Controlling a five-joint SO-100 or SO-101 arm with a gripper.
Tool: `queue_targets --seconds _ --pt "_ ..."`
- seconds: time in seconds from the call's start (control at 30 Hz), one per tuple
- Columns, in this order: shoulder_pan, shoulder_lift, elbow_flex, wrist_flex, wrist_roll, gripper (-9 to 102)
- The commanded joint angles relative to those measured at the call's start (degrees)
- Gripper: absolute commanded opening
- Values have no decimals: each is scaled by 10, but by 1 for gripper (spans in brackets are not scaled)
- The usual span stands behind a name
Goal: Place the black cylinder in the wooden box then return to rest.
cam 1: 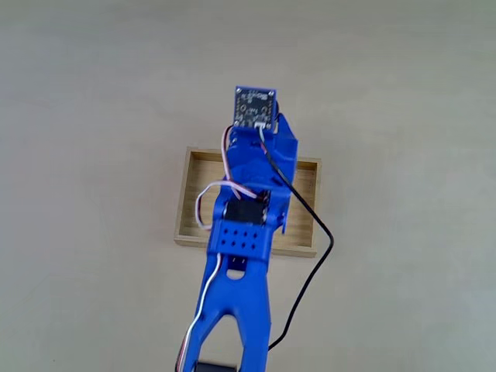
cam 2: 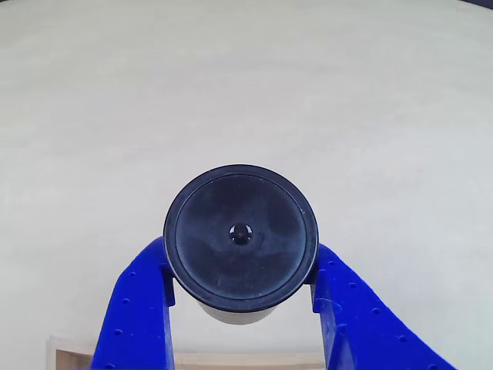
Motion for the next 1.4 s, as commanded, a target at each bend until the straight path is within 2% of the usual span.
queue_targets --seconds 0.0,0.4,0.77,1.07,1.37 --pt "-4 -170 54 -22 -6 16" --pt "-13 -380 308 -22 -8 16" --pt "-16 -456 462 -47 -11 16" --pt "-4 -382 480 -112 -11 16" --pt "2 -271 398 -119 -18 16"
